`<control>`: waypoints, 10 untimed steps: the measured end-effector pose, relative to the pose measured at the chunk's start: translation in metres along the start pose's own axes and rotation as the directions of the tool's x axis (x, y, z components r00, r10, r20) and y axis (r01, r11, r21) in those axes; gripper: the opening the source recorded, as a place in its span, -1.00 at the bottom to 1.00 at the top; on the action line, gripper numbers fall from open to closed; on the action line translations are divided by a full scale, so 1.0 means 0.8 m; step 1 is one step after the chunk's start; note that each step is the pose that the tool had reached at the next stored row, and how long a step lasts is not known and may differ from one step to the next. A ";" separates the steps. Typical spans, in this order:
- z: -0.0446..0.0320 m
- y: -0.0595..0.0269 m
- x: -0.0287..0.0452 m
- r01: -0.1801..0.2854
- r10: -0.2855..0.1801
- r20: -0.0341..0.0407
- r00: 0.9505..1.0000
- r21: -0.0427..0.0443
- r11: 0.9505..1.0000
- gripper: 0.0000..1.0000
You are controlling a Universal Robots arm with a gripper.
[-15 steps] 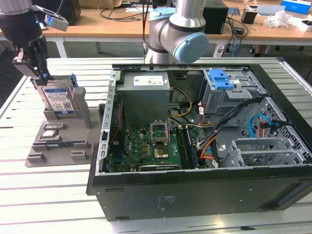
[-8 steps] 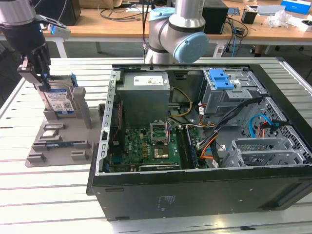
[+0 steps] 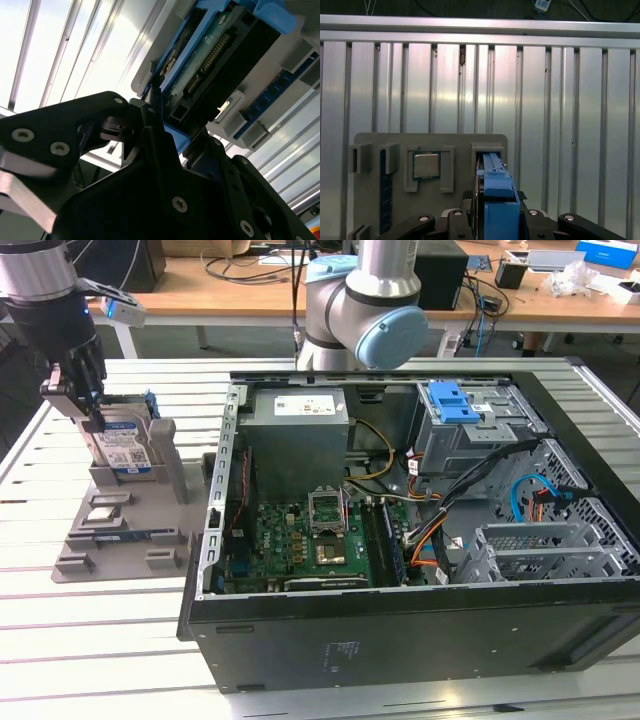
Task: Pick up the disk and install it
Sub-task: 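Pick up the disk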
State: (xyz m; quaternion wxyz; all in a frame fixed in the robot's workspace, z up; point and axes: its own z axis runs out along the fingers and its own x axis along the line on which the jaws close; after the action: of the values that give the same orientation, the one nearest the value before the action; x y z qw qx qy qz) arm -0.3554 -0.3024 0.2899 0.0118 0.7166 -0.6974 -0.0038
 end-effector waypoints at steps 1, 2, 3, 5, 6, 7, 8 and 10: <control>0.0001 0.000 0.0000 0.000 0.000 0.000 1.000 0.000 1.000 -0.18; 0.0001 0.000 0.0000 0.000 0.000 0.000 1.000 0.000 1.000 -0.27; 0.0002 0.000 0.0000 0.000 0.000 0.000 1.000 0.000 1.000 -0.27; 0.0003 0.000 0.0000 0.000 0.000 0.000 1.000 0.000 1.000 -0.27; 0.0003 0.000 0.0000 0.000 0.000 0.000 1.000 0.000 1.000 -0.27; 0.0004 0.000 0.0000 0.000 0.000 0.000 1.000 0.000 1.000 -0.27; 0.0004 0.000 0.0000 0.000 0.000 0.000 1.000 0.000 1.000 -0.27; 0.0005 0.000 0.0000 0.000 0.000 0.000 1.000 0.000 1.000 -0.27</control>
State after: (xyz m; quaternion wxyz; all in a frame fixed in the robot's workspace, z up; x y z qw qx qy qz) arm -0.3554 -0.3024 0.2895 0.0119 0.7166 -0.6974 -0.0038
